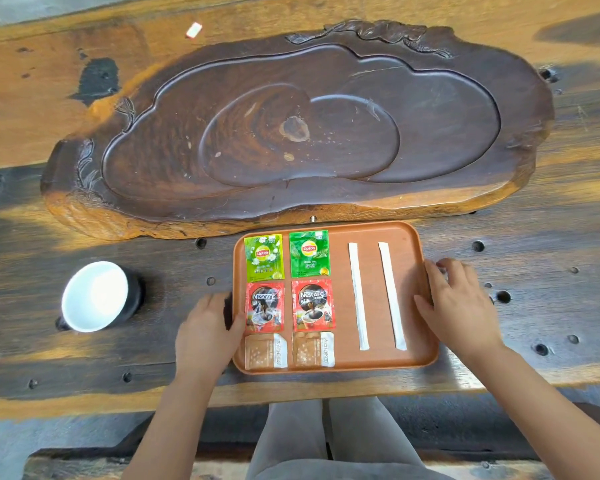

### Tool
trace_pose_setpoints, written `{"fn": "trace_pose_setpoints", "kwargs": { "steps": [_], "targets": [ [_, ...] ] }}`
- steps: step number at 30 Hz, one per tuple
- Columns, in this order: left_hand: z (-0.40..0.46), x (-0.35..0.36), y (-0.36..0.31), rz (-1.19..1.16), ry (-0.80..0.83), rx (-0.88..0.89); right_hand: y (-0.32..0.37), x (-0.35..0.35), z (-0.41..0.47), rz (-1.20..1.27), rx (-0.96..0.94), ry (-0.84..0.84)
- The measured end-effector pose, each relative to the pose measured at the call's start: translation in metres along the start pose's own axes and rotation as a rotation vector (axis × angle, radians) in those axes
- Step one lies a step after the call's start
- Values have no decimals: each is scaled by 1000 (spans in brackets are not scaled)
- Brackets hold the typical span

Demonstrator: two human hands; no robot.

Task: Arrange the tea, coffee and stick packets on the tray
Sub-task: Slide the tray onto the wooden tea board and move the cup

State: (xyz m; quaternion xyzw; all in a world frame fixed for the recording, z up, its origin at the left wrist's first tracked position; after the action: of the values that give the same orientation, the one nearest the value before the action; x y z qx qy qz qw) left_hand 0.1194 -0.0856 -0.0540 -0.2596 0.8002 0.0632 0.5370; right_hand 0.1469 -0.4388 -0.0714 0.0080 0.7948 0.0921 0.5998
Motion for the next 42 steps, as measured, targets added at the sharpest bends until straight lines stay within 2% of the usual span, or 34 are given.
{"fn": "trace_pose_setpoints", "kwargs": {
  "steps": [5, 8, 13, 20, 26, 36, 42],
  "targets": [
    [5, 17, 11, -201, 106, -133, -6, 18, 0, 249, 109, 148],
    [6, 18, 13, -291, 152, -140, -10, 13, 0, 417, 145, 88],
    [-3, 3, 19, -373, 152, -114, -7, -2, -5, 530, 157, 8],
    [-17, -38, 27, -437, 68, -92, 5, -34, -10, 585, 150, -41],
    [6, -79, 16, -467, -13, -55, 11, -73, 24, 627, 95, -103],
    [121, -136, -38, -455, -88, 79, 21, -124, 135, 605, 96, -253],
    [189, -148, -68, -405, -120, 78, 15, -131, 208, 564, 150, -254]
  ]
}}
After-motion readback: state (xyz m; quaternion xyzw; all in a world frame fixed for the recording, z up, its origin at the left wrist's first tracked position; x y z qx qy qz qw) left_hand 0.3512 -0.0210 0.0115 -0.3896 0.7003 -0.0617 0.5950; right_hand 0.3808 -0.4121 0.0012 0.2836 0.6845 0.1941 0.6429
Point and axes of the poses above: each hand's wrist, its own z-axis towards the middle knuckle, its own x-axis out of the palm, y = z × x, the point moved 10 cm from there along z, towards the middle knuckle, and after that the axes turned 8 degrees about -x, right-handed, at the moved point
